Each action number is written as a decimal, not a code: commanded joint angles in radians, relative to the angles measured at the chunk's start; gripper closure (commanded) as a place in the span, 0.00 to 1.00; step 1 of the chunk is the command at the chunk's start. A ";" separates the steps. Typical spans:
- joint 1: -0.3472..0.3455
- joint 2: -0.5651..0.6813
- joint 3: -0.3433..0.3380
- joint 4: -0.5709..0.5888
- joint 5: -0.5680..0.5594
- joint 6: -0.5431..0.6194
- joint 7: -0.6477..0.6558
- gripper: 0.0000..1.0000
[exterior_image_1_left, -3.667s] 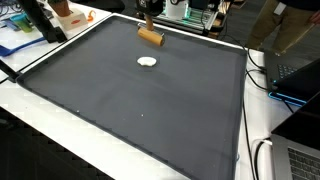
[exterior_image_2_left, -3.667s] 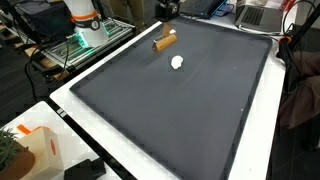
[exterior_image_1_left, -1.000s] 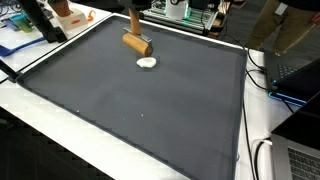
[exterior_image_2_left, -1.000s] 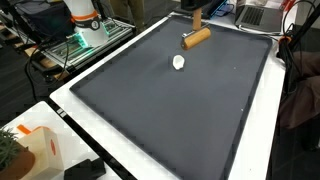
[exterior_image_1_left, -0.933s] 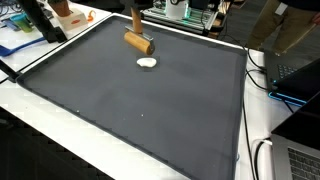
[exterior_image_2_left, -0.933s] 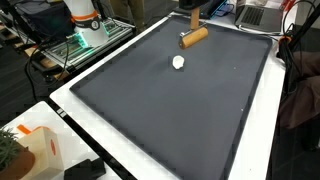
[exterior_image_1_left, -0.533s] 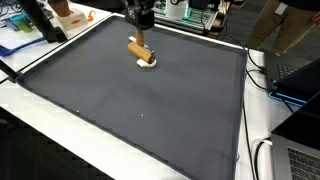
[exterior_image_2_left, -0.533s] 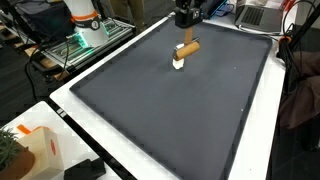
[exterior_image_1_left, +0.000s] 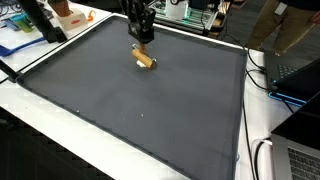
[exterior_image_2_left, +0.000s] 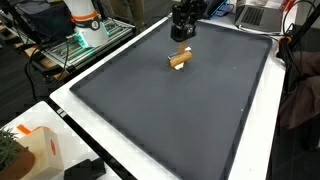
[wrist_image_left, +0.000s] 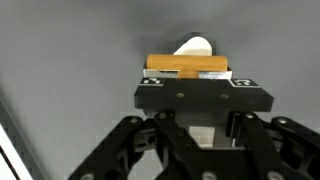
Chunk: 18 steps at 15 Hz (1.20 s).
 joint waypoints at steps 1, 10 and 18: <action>0.000 0.042 -0.006 0.031 0.049 -0.123 -0.048 0.77; 0.005 -0.078 -0.005 -0.021 0.083 -0.201 -0.108 0.77; 0.042 -0.433 0.082 -0.157 0.013 -0.228 -0.249 0.77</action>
